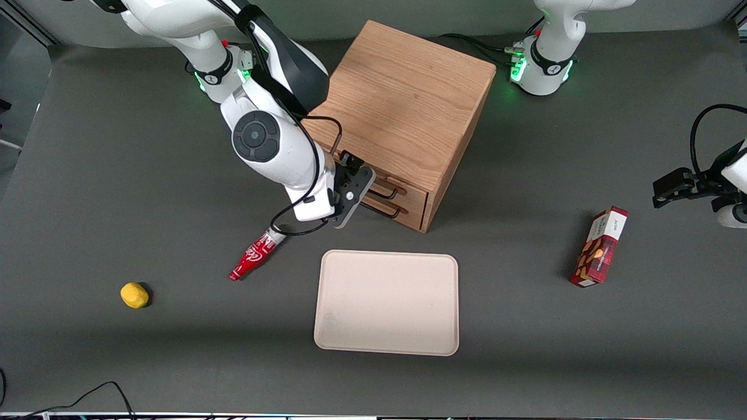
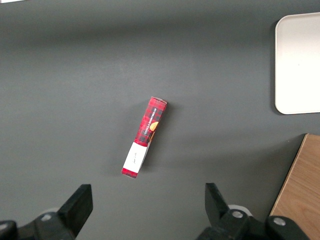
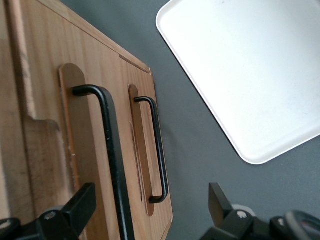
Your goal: Open upper drawer
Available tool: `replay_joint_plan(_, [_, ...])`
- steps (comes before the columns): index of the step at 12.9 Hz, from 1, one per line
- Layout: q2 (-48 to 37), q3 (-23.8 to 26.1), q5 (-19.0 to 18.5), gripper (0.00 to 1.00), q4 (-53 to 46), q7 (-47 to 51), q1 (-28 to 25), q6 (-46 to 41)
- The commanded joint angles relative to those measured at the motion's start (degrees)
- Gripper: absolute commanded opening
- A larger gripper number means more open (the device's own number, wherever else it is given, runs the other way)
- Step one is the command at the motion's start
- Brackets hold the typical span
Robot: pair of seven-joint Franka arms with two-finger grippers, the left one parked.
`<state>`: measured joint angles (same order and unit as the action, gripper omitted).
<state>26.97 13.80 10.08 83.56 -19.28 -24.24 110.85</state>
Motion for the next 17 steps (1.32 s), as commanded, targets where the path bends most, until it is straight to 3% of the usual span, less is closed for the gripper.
replay_joint_plan(1, [-0.4, 0.6, 0.9, 1.00, 2.4, -1.5, 0.2, 3.1])
replay_joint_plan(4, [0.3, 0.7, 0.6, 1.00, 2.8, -1.5, 0.2, 4.9])
replay_joint_plan(17, [6.7, -0.2, -8.8, 1.00, -4.5, -1.4, 2.9, 6.8])
